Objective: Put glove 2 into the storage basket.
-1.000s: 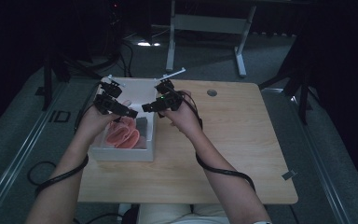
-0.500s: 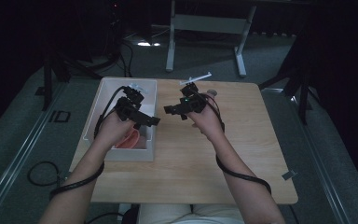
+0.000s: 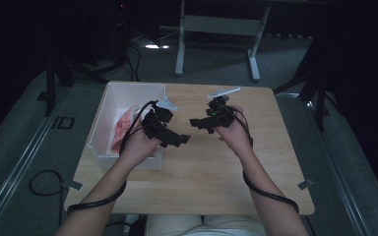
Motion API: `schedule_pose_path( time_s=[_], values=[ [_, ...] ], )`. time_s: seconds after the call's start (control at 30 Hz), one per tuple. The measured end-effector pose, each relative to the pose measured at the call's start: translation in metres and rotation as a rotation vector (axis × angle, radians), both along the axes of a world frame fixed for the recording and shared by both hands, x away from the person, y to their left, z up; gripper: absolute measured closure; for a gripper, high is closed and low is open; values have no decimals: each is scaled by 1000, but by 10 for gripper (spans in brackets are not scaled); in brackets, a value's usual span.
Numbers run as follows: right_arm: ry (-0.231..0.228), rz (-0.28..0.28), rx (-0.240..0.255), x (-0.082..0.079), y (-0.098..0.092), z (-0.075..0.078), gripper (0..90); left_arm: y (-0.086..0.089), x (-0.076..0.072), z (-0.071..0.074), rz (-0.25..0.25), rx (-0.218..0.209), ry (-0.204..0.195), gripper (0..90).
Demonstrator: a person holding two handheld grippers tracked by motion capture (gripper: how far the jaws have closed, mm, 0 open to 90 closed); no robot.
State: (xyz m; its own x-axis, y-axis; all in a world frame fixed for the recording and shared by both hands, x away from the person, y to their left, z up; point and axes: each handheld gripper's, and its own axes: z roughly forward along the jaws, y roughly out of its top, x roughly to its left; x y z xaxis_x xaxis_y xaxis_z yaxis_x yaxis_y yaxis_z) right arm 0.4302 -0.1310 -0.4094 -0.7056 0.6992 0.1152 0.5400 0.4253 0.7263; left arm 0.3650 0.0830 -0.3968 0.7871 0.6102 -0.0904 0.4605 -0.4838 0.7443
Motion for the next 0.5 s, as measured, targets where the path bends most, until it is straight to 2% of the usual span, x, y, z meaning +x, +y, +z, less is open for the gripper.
schedule_pose_path(
  time_s=[0.17, 0.33, 0.5],
  values=[
    [-3, -5, -14, -4, -10, -10, 169, -11, -8, -6, -27, 12, -11, 4],
    [-12, 0, -38, -13, -23, -29, 169, -27, -19, -16, -66, 32, -22, 5],
    [-24, 26, -36, -19, -29, -40, 168, -37, -26, -28, -91, 37, -9, 5]
  ],
)
